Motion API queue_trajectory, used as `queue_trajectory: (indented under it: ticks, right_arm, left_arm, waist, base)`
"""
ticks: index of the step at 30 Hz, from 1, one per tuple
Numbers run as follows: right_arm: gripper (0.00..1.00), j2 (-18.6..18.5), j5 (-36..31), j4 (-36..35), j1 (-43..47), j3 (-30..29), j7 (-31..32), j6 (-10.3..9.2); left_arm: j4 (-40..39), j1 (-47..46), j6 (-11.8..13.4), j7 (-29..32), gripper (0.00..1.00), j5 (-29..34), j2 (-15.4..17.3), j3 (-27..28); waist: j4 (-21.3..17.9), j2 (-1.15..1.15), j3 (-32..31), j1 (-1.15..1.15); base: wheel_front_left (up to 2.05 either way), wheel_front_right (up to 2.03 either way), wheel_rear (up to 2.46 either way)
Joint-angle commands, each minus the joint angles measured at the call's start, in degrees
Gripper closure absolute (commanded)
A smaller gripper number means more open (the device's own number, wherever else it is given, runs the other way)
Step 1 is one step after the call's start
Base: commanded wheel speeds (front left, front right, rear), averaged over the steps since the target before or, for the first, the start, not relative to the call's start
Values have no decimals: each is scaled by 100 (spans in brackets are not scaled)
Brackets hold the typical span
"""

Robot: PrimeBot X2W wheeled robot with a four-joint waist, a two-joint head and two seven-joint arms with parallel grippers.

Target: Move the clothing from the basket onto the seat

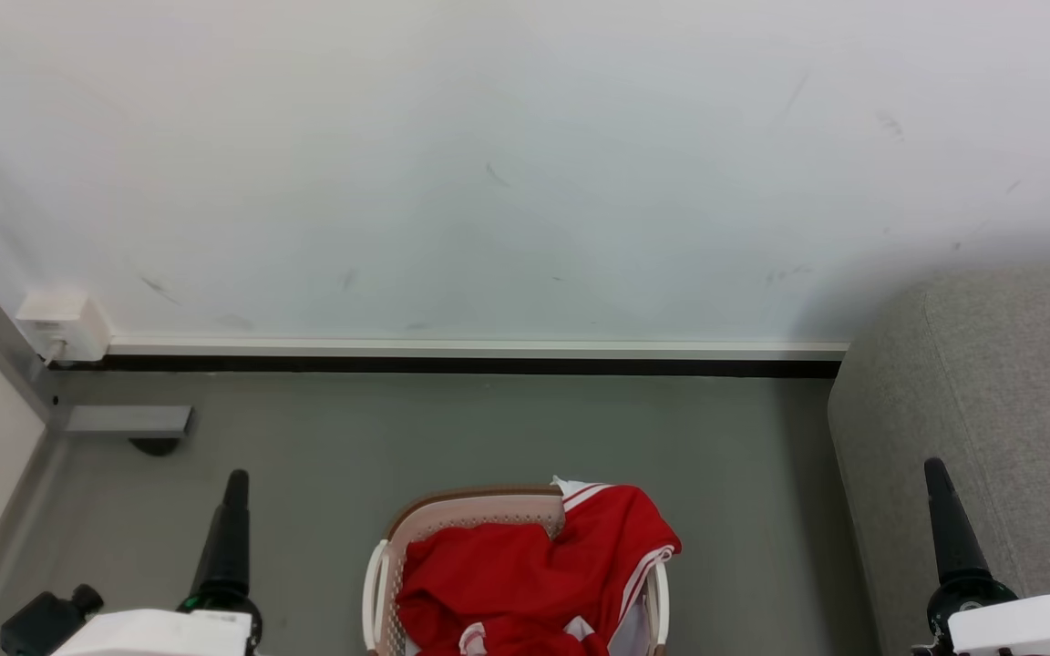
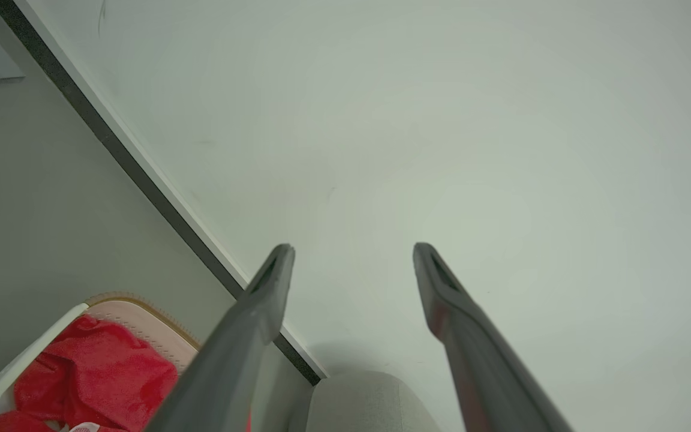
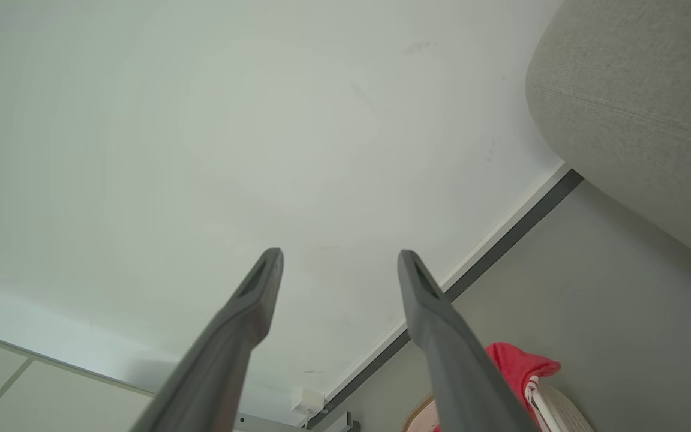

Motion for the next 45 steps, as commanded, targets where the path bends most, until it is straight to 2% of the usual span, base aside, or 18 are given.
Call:
queue_trajectory:
  ticks: [1, 11, 18, 30, 45]
  right_arm:
    - [0, -107, -238, -125, -189, 56, -60, -3]
    - [0, -190, -1372, -113, -212, 250, -264, -4]
    - [0, -229, -2100, -22, -233, 334, -390, -5]
    - [0, -320, -2947, -60, -222, 423, -594, -6]
    - [0, -342, -3668, -80, -275, 558, -810, -7]
  left_arm:
    - [-124, -117, 26, -63, 0, 348, 39, -32]
    - [-193, -66, 278, -263, 0, 1809, 69, -217]
    - [-172, -30, 450, -393, 0, 2514, 134, -410]
    - [-23, -50, 657, -596, 0, 3315, 239, -640]
    - [-27, -103, 831, -811, 0, 4140, 328, -847]
  waist:
    - [-3, 0, -3, 0]
    - [-4, 0, -34, 0]
    - [3, 0, -67, 0]
    - [3, 0, -99, 0]
    - [-11, 0, -98, 0]
  base:
    - [0, 0, 0]
    - [0, 0, 0]
    - [0, 0, 0]
    - [0, 0, 0]
    - [0, 0, 0]
